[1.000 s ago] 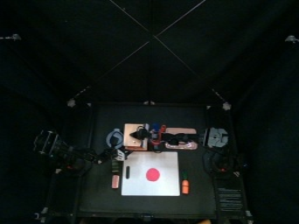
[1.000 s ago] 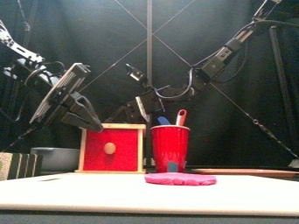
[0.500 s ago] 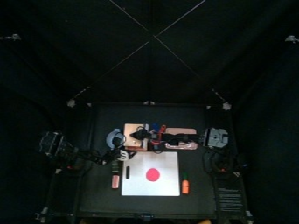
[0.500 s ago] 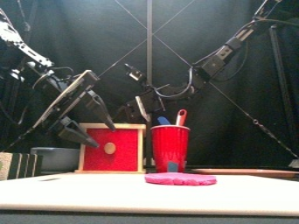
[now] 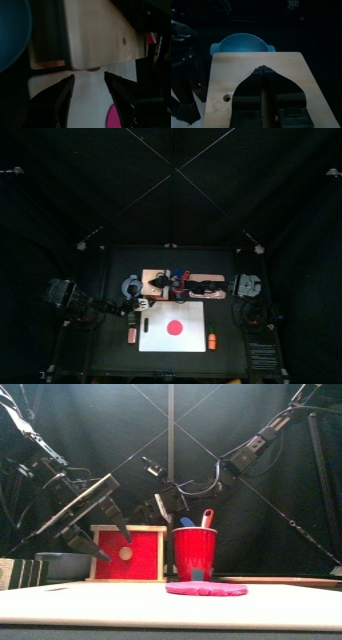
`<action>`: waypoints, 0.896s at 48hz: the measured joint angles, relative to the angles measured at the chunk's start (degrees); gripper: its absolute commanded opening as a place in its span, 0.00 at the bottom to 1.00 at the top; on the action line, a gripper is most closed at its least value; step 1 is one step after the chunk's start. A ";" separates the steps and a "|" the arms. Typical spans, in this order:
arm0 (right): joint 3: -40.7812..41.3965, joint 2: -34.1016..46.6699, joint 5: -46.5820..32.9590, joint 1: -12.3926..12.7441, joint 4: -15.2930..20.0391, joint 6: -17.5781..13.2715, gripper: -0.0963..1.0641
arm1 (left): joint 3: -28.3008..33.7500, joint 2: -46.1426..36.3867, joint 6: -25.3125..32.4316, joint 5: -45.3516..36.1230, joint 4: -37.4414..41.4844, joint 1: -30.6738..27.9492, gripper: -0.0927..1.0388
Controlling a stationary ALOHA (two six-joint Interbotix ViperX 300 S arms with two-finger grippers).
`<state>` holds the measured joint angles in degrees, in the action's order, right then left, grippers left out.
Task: Get the cutter from the drawer then cut the dough then place the extra dough in the bowl
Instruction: Open the drawer
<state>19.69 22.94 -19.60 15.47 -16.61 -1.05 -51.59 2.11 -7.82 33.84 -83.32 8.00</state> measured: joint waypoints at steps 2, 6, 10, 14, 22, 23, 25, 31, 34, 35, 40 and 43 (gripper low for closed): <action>0.00 0.09 0.00 -0.09 0.00 0.00 0.12 | 0.18 0.44 0.09 0.00 0.09 -0.44 0.83; 0.00 0.09 0.00 -0.09 0.00 0.00 0.12 | 0.70 1.14 0.09 0.88 0.70 -1.05 0.83; -0.09 0.18 0.09 -0.09 0.00 0.00 0.12 | 1.05 1.76 0.18 2.29 1.41 -1.32 0.82; -0.18 0.26 0.09 -0.09 0.00 0.00 0.12 | 1.41 2.37 0.18 2.72 1.85 -1.32 0.81; -0.26 0.44 0.00 -0.18 0.00 0.00 0.12 | 2.02 3.60 0.09 2.72 2.64 -1.41 0.75; -0.26 0.53 0.09 -0.18 0.00 0.00 0.12 | 2.02 3.69 0.00 2.72 2.64 -1.49 0.73; -0.26 0.53 0.09 -0.18 0.00 0.00 0.12 | 2.02 3.69 0.09 2.72 2.64 -1.49 0.70; -0.35 0.62 0.00 -0.26 0.00 0.00 0.12 | 2.02 3.60 0.00 2.72 2.72 -1.49 0.62; -0.35 0.70 0.09 -0.26 0.00 0.00 0.12 | 2.11 3.69 0.00 2.81 2.72 -1.49 0.60; -0.35 0.70 0.18 -0.26 0.00 0.00 0.12 | 2.11 3.69 0.09 2.81 2.72 -1.49 0.59; -0.35 0.70 0.70 -0.26 0.18 0.00 0.12 | 2.02 3.69 0.00 2.72 2.64 -1.23 0.56; -0.35 0.70 0.97 -0.35 0.35 0.00 0.12 | 2.02 3.69 0.00 2.29 2.64 -0.70 0.55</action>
<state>19.34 23.64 -18.63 15.12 -16.26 -1.05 -49.57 5.80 -7.82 36.12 -80.68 7.29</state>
